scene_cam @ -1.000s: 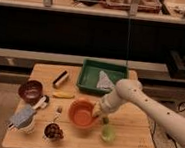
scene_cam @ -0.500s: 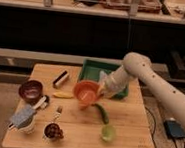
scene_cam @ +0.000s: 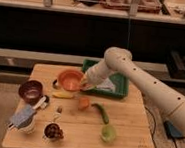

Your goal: Stack bowls on top of each other

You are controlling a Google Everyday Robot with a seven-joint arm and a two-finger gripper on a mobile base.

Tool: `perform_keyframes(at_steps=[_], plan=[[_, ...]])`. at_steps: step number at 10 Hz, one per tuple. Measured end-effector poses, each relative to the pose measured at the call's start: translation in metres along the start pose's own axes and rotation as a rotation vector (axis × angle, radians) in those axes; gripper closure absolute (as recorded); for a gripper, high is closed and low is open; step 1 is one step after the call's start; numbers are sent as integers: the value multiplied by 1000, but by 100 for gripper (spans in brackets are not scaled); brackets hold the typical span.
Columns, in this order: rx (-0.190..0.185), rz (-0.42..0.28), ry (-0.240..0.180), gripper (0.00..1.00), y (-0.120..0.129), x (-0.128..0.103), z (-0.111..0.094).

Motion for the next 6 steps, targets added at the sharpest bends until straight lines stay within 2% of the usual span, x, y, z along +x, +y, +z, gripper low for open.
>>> perform_keyframes(at_steps=[1,3,6], plan=[[27,25,6,100,-10,-7,4],[48,44,10,100,-17,-12,7],[43,38,15,100,-17,-13,7]])
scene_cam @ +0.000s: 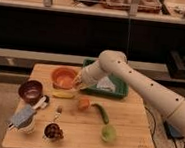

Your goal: Stack bowls on top of each other

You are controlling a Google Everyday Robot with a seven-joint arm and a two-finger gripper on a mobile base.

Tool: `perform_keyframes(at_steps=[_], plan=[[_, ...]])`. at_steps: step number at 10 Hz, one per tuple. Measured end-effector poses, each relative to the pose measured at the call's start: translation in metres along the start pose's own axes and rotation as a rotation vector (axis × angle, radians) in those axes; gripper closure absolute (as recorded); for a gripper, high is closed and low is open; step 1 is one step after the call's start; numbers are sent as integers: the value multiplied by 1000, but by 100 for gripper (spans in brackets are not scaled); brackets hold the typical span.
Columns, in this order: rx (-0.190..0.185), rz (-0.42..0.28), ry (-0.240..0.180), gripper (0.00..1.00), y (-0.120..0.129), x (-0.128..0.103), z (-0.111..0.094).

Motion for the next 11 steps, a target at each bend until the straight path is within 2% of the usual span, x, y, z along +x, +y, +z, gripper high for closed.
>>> perform_keyframes(at_steps=[2,4,6,9,11], plan=[[-19,-67,-3,100,-7,-11,12],[-37,-139,-8,100,-23,-29,35],[-44,-204,-26,100,-54,-52,75],[-47,-276,-56,100,-88,-72,122],[-59,-310,-65,100,-92,-75,143]])
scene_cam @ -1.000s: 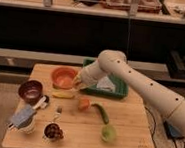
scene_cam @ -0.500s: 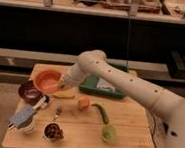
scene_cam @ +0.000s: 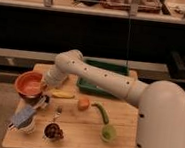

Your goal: Stack bowls on top of each other

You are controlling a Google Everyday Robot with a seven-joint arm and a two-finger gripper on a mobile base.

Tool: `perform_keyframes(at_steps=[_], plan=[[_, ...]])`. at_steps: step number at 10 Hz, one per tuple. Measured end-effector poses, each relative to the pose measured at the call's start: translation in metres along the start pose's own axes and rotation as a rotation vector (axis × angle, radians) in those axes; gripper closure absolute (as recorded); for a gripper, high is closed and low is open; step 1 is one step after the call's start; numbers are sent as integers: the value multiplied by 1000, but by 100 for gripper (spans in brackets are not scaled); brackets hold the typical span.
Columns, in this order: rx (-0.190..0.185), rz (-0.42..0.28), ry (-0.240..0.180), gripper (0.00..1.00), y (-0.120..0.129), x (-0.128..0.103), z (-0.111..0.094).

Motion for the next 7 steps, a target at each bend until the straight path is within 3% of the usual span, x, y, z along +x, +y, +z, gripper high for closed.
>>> perform_keyframes(at_steps=[2,7], plan=[[-15,-18,-6,90,2,1,24],[-8,-5,-11,40,-3,18,42]])
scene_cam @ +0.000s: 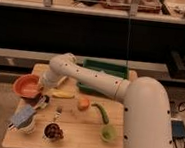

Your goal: Stack bowls on top of each other

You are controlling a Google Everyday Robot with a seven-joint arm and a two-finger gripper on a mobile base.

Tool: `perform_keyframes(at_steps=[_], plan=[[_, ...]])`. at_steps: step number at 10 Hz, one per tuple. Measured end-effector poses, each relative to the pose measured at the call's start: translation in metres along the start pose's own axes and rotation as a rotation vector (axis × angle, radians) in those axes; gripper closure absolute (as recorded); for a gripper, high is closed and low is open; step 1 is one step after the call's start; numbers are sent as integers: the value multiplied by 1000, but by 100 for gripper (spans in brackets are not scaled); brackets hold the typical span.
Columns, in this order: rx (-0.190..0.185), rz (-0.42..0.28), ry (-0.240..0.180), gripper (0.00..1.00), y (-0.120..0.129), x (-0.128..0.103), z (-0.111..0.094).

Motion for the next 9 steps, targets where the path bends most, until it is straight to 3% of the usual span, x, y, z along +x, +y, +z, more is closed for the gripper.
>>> perform_keyframes(at_steps=[1,2,7,9], plan=[[4,6,-6,33,-1,2,2],[5,9,-12,32,-3,3,5],[4,28,-30,32,-7,3,15],[34,40,-37,32,-12,6,6]])
